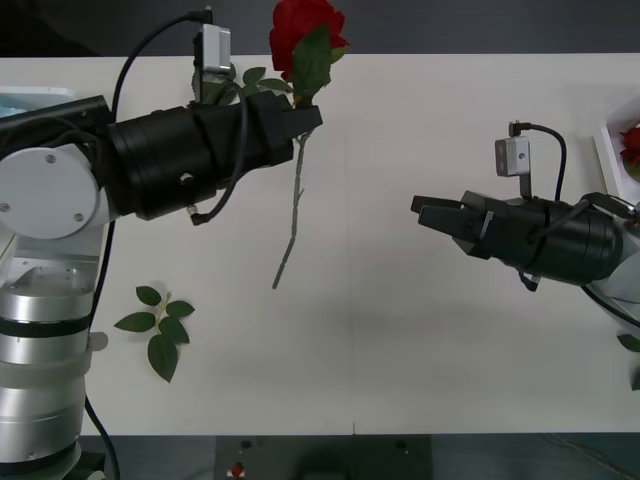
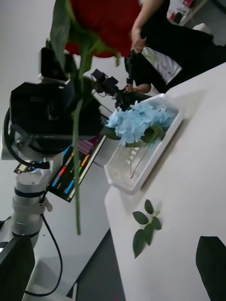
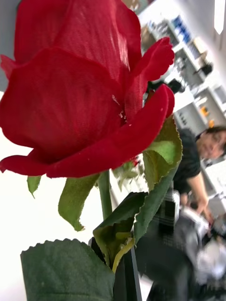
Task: Put the red flowers into the right box and the blue flowers into the left box
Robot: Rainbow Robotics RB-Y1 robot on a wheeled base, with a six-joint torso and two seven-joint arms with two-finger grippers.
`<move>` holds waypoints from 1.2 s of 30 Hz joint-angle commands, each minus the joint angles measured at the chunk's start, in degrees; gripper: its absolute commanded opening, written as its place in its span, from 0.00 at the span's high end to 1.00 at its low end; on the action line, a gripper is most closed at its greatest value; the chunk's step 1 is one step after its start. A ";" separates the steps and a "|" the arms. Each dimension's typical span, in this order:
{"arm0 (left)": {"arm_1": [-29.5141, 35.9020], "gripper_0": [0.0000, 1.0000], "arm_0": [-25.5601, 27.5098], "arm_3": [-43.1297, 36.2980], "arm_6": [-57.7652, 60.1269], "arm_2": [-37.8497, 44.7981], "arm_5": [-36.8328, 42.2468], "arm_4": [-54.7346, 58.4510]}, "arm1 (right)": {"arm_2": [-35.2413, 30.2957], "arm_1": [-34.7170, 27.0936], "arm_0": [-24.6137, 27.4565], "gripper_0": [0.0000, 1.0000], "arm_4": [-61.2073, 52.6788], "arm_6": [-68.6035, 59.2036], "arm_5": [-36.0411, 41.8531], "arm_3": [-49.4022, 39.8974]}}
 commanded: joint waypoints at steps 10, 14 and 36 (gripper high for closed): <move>-3.06 1.00 -0.72 6.38 -9.17 -14.08 -17.13 0.12 | -0.82 11.85 6.13 0.00 2.42 -0.85 -7.14 -8.91; -6.40 1.00 -0.81 7.96 -9.26 -14.25 -17.13 -0.14 | -0.82 14.14 6.92 0.00 6.29 -0.85 -9.95 -8.91; -8.86 1.00 -0.81 9.72 -8.64 -14.60 -17.13 -4.89 | 1.37 12.91 7.18 1.00 9.63 -0.85 -15.05 -8.91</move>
